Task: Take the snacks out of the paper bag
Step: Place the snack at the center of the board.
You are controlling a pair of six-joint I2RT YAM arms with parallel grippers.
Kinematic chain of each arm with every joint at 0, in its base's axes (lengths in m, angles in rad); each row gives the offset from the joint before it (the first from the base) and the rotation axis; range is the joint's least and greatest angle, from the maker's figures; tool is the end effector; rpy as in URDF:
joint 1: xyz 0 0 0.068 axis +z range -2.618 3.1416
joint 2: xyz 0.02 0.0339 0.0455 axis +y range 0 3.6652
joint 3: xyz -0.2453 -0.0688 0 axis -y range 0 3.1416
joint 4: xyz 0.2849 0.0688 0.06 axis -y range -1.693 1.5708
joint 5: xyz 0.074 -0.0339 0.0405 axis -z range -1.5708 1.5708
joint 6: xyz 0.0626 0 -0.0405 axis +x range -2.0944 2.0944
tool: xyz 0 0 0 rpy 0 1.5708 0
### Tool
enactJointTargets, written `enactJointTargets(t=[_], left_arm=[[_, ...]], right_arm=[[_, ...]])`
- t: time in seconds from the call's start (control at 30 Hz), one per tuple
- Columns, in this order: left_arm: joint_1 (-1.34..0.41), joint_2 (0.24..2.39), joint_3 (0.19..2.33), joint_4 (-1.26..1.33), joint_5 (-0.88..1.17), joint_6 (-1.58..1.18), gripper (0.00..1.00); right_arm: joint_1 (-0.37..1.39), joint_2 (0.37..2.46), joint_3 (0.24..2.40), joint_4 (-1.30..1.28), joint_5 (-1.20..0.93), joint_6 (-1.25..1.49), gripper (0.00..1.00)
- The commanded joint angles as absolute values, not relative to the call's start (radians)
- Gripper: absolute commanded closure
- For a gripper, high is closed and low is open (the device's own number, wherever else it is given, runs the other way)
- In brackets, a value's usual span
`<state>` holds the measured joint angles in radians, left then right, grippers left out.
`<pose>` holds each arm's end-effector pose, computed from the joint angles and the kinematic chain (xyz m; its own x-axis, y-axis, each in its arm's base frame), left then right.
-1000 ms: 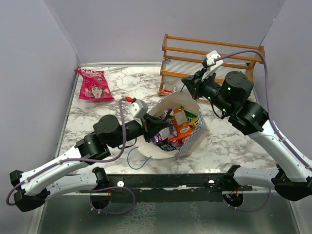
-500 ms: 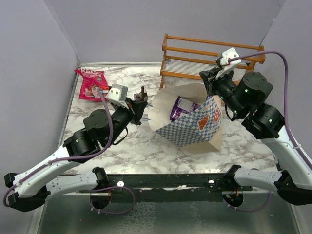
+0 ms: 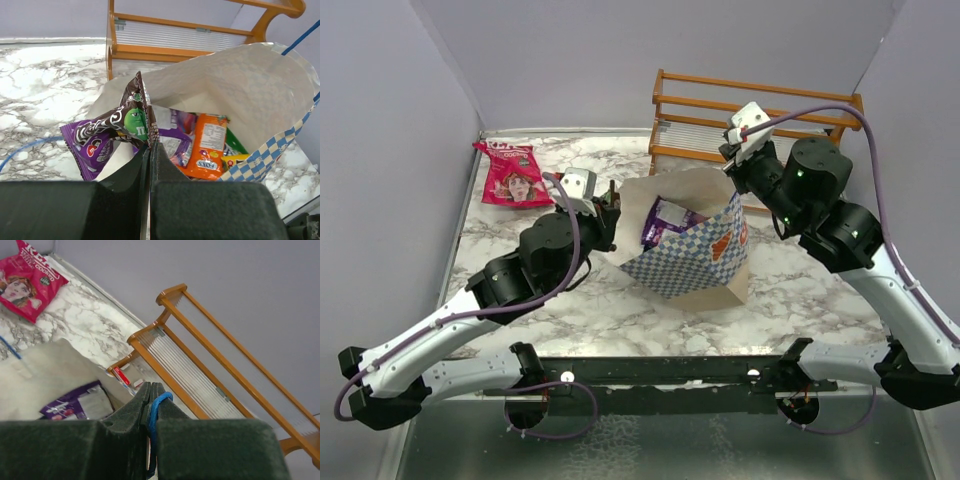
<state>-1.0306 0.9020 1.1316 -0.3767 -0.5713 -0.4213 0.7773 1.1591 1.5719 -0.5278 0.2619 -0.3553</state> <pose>0.1612 -0.2030 0.4107 -0.2513 -0.2498 -0.9351 0.3765 0.8648 -0.3322 0.2197 0.1935 0.4921 0.0952 -0.3777 -0.9210 -0.4917 0.7866 -0.3734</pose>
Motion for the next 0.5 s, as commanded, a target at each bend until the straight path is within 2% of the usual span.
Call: enactJointTargets(t=[0.0,0.17,0.3,0.47], left_arm=[[-1.015,0.889,1.175,-0.373,-0.587,-0.436,1.0],[-1.012,0.892,1.206,-0.392,-0.601,-0.421,1.0],[-1.012,0.909,1.258,-0.382,-0.537,-0.397,1.0],[-1.012,0.943,1.332,-0.38,-0.549,-0.341,1.0]], right_arm=[[0.779,1.132,1.679,-0.405,0.279,-0.455,0.98],[0.779,1.112,1.67,-0.434,0.284,-0.426,0.98],[0.779,1.085,1.618,-0.444,0.29,-0.34,0.98],[0.779,1.026,1.529,-0.374,0.437,-0.179,0.98]])
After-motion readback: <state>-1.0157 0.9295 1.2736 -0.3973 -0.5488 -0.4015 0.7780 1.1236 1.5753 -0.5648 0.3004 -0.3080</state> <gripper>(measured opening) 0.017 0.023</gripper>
